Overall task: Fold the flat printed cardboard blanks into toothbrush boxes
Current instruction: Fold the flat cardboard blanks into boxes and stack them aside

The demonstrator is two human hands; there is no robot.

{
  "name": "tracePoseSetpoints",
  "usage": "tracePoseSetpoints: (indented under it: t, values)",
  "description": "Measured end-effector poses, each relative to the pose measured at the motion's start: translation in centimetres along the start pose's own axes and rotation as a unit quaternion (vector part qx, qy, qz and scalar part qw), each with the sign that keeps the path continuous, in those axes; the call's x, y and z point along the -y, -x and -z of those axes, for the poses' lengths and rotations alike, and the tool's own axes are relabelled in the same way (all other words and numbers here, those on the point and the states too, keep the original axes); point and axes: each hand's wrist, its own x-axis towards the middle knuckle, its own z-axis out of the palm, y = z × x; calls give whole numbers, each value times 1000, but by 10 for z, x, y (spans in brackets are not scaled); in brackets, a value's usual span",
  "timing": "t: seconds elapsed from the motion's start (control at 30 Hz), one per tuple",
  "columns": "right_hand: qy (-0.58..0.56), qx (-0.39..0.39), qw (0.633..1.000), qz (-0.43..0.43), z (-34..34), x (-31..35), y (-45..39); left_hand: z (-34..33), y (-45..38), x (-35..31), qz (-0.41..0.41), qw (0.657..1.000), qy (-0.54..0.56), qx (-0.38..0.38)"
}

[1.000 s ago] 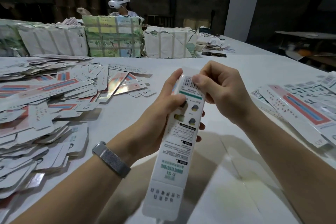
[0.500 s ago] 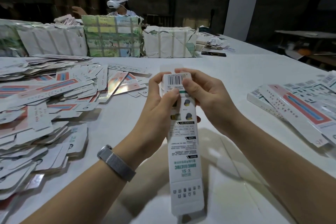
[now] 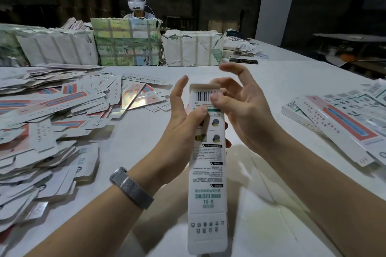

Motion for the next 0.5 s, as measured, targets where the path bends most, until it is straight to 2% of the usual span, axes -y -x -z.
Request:
tracePoseSetpoints:
  t: [0.1,0.37,0.5]
  values:
    - [24,2,1000,-3,1,2,0,0,1,0,11,1000,4,8]
    - [88,20,993,-80,3,8,-5,-3,3,1,24,999,-29,20]
    - [91,3,994,-62,3,7,-5,-2,2,-2,31,999,-15,29]
